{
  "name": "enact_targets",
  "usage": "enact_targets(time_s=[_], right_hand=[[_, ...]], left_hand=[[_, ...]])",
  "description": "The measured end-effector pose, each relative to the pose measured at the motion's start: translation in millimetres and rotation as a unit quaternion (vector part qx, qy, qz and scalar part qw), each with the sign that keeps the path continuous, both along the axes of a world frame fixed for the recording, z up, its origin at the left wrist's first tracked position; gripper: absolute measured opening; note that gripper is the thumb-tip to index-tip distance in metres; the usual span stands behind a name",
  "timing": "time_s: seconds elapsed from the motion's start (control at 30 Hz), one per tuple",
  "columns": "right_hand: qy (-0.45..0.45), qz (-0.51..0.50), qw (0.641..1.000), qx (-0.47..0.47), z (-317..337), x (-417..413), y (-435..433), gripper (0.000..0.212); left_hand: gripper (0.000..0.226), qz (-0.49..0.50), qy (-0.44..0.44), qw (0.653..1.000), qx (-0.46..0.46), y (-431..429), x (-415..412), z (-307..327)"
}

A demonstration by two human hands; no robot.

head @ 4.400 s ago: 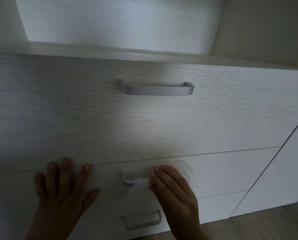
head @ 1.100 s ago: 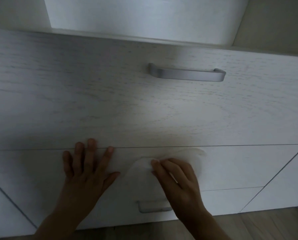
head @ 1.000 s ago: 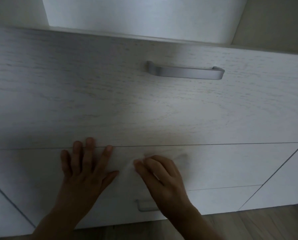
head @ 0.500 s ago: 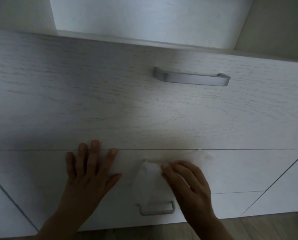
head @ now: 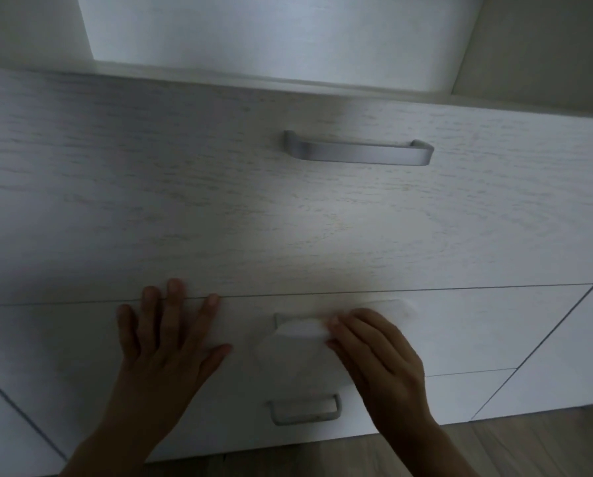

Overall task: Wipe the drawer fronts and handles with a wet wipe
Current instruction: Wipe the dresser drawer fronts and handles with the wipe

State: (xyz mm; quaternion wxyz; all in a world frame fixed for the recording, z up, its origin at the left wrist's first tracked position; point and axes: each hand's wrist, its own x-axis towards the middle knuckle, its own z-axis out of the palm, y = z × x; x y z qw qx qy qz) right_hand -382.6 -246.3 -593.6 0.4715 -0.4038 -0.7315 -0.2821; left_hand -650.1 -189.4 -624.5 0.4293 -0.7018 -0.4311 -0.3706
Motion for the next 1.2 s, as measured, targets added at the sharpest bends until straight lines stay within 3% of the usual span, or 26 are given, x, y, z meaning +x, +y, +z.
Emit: enact_targets(time_s=[0.23, 0.47, 0.67, 0.87, 1.03, 1.2], right_hand=[[0.003, 0.036, 0.999, 0.019, 9, -52, 10, 0.016], [0.008, -0.014, 1.0, 0.008, -11, -11, -5, 0.028], [0.035, -0.031, 0.999, -0.003, -17, -36, 0, 0.031], [-0.045, 0.041, 0.998, 0.012, -6, -64, 11, 0.025], [-0.083, 0.064, 0.994, 0.015, -1, -34, 7, 0.03], [-0.058, 0.029, 0.998, 0.0, -5, 4, -1, 0.027]], left_hand=[[0.068, -0.009, 0.004, 1.0, -0.007, -1, 0, 1], [0.07, -0.001, 0.008, 1.0, -0.011, 1, -1, 0], [0.072, 0.011, 0.017, 1.0, -0.001, 2, -2, -1], [0.072, 0.002, 0.017, 1.0, 0.003, 2, -2, -1], [0.071, -0.003, 0.016, 1.0, 0.003, 1, -1, 1], [0.071, 0.0, 0.012, 1.0, 0.0, 2, -1, 1]])
